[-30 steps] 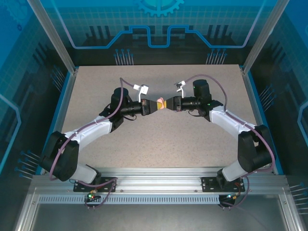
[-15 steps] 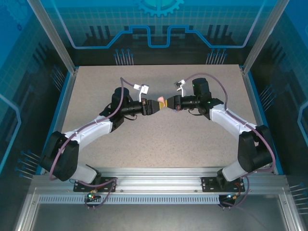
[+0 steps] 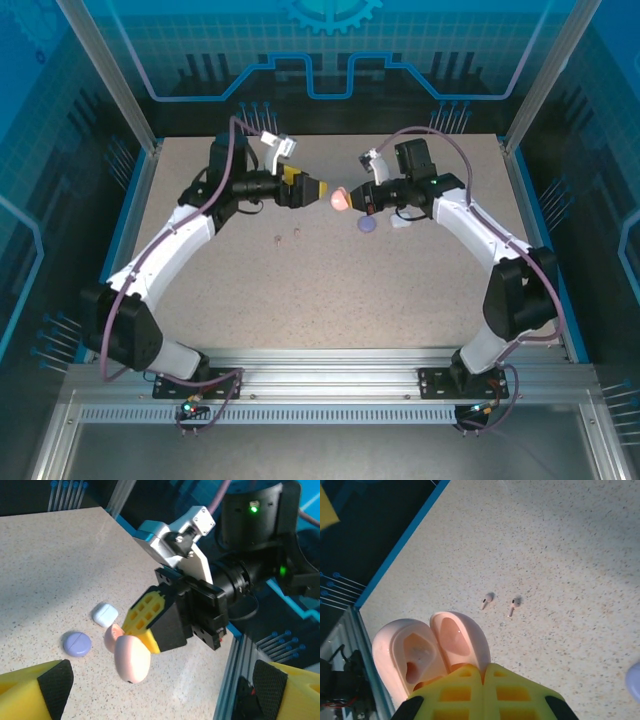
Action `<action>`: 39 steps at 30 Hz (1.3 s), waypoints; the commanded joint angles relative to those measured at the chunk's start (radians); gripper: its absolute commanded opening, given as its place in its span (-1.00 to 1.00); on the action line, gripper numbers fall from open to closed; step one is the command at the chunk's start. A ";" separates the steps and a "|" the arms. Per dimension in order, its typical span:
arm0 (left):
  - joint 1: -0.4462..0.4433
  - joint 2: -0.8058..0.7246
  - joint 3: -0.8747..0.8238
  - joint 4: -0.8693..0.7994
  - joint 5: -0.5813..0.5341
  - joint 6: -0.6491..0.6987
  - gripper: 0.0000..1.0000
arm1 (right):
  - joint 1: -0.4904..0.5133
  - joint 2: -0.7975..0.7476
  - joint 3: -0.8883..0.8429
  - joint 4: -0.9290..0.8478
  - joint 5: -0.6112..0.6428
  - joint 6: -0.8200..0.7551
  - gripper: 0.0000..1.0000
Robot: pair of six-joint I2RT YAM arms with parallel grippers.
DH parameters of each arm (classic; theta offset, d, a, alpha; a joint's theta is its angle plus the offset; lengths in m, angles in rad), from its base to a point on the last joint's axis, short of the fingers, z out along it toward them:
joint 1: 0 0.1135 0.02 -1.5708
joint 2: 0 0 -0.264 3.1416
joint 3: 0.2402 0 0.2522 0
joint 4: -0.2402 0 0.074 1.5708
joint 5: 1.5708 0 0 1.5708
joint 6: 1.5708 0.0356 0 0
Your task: Insert wireless bluetooth earbuds into charging case
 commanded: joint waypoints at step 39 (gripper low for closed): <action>-0.004 0.365 0.389 -0.654 0.286 0.403 -0.16 | 0.089 0.152 0.321 -0.338 -0.050 -0.291 -1.00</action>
